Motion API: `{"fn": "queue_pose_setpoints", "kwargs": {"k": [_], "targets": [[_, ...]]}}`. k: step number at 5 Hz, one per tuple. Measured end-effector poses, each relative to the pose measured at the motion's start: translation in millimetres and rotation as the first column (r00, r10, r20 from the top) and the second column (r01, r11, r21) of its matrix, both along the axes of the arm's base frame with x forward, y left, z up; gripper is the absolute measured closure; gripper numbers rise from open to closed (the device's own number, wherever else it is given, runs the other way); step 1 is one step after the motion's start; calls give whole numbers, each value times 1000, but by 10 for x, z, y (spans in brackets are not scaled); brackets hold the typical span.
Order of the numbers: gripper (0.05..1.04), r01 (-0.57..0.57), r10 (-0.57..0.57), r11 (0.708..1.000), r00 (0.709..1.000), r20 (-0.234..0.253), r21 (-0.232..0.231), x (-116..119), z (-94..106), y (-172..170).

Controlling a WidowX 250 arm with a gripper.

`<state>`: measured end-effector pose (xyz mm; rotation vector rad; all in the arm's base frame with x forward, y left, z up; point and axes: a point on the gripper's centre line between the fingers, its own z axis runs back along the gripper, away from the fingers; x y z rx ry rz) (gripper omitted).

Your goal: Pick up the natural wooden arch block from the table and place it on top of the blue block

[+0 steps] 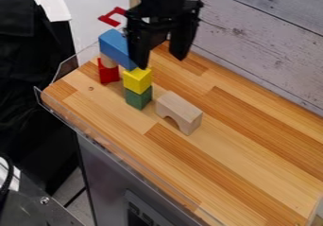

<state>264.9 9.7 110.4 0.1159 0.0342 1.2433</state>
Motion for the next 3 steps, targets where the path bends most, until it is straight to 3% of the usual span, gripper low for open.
{"fn": "queue_pose_setpoints", "kwargs": {"k": [1,3], "targets": [[85,-50,50,999,999,3,-4,-6,-12,-108],[85,-132,132,991,991,-15,-28,30,-260,-215]]}}
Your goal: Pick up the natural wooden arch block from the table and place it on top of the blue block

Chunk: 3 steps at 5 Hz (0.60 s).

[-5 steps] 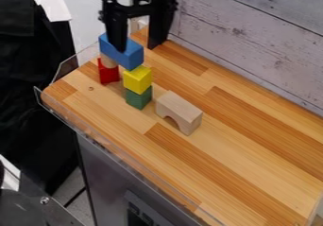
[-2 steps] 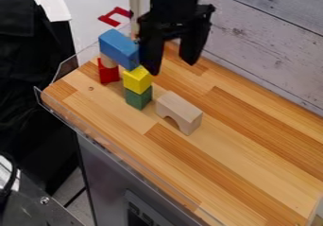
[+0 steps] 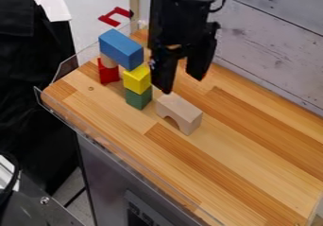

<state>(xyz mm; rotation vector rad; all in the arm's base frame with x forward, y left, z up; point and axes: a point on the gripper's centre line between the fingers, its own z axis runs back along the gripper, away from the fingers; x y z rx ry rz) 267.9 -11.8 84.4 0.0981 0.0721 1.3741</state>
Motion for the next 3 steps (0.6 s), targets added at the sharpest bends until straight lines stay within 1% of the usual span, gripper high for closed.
{"fn": "queue_pose_setpoints", "kwargs": {"k": [1,3], "targets": [[85,-27,26,999,999,-31,-21,40,-160,-3],[85,-83,79,995,994,-82,-52,77,-409,14]]}}
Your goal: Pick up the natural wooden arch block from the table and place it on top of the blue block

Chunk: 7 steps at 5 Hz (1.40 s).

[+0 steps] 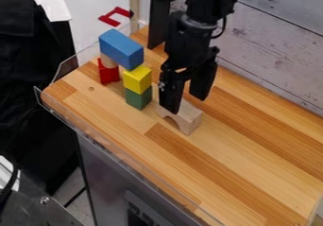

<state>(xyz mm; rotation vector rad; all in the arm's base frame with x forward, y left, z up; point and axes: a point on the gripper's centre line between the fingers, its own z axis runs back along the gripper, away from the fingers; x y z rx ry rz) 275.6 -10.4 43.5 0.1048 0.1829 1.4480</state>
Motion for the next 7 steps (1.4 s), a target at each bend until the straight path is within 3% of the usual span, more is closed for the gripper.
{"fn": "queue_pose_setpoints", "kwargs": {"k": [5,6,7], "targets": [[115,-63,58,996,995,-78,-61,-14,-277,98],[388,-52,45,995,995,-88,-80,17,-327,80],[491,-52,44,993,996,-83,-102,24,-325,71]]}}
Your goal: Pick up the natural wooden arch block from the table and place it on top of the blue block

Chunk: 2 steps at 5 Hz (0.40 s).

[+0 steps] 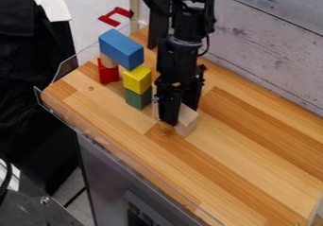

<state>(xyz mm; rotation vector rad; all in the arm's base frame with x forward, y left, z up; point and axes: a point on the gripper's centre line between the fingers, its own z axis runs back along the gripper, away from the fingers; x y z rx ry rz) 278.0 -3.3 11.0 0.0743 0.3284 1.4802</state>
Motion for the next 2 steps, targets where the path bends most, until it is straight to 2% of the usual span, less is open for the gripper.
{"fn": "queue_pose_setpoints", "kwargs": {"k": [1,2], "targets": [[491,16,-16,1000,1000,14,-11,-10,104,22],[491,41,-43,999,996,82,24,-24,579,115]]}}
